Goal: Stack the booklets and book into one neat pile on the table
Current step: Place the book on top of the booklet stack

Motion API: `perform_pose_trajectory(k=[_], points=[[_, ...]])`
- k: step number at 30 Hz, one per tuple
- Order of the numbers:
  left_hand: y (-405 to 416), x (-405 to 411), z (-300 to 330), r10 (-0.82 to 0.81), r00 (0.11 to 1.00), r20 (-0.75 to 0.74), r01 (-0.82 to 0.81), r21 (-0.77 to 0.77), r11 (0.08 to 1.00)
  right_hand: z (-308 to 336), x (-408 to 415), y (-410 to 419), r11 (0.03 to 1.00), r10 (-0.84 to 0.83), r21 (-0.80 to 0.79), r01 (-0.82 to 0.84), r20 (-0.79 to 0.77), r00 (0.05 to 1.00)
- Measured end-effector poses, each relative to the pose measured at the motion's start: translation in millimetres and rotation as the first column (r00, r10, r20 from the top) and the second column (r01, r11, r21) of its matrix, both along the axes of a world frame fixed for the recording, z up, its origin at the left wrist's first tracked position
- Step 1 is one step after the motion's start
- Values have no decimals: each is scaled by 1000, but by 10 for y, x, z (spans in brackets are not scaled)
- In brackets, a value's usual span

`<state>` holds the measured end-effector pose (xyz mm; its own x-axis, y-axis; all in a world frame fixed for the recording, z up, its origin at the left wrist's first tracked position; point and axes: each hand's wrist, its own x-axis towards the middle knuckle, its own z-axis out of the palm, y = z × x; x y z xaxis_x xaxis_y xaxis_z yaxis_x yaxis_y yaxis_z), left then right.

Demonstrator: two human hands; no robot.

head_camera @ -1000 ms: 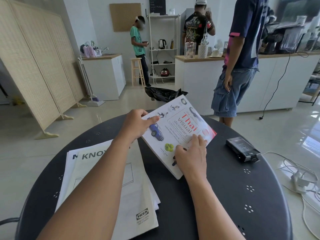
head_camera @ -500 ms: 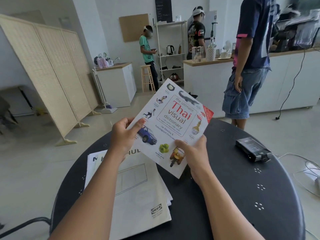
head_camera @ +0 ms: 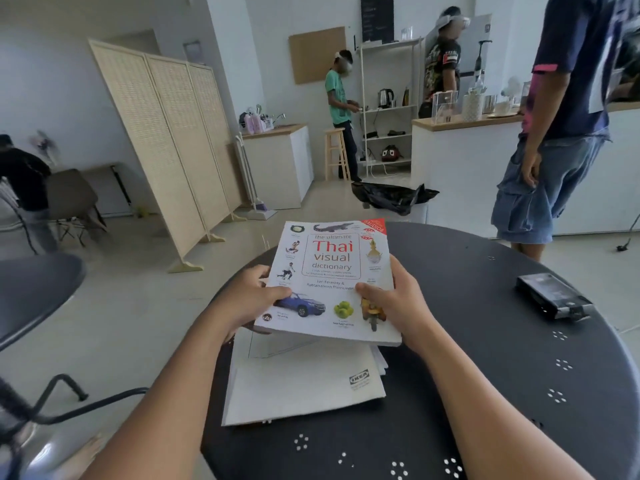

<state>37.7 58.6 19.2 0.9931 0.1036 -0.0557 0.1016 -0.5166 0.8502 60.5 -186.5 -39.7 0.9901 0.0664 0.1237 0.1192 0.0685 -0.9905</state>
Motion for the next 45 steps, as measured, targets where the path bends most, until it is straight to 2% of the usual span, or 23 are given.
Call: perform_pose_trajectory(k=[4,7,10,15,21,27,31,35,39,42,45], points=[[143,-392,-118,113,993,39,-115,49,992,56,-96,134,979,63,-191,-65,-16,998],[214,-595,-217,181,983,8,-181,117,976,52,-153,203,932,69,-353,-82,-50,996],[211,-701,-339,206,978,-21,-199,183,963,33,-195,191,891,53,-447,-82,-78,996],[202,-784,-393,231,973,-12,-223,219,950,-19,-262,164,871,50,-481,-99,-113,992],[189,-854,-433,246,969,12,-233,367,901,-67,-294,235,845,46,-528,-81,-78,996],[189,-867,-485,255,965,64,-259,414,873,-104,-285,261,799,35,-600,-43,-25,999],[232,-838,-563,283,953,107,-302,376,876,-103,-297,274,778,39,-628,-28,4,999],[255,-802,-630,268,953,139,-302,399,866,-129,-281,296,735,21,-677,-25,-14,1000],[220,-741,-632,285,953,100,-298,463,834,-134,-280,322,650,-53,-760,24,-14,999],[161,-685,-564,333,941,64,-329,409,851,-139,-304,348,614,-50,-789,34,5,999],[180,-597,-576,365,931,-18,-347,269,898,-174,-310,355,576,-30,-816,38,26,999]])
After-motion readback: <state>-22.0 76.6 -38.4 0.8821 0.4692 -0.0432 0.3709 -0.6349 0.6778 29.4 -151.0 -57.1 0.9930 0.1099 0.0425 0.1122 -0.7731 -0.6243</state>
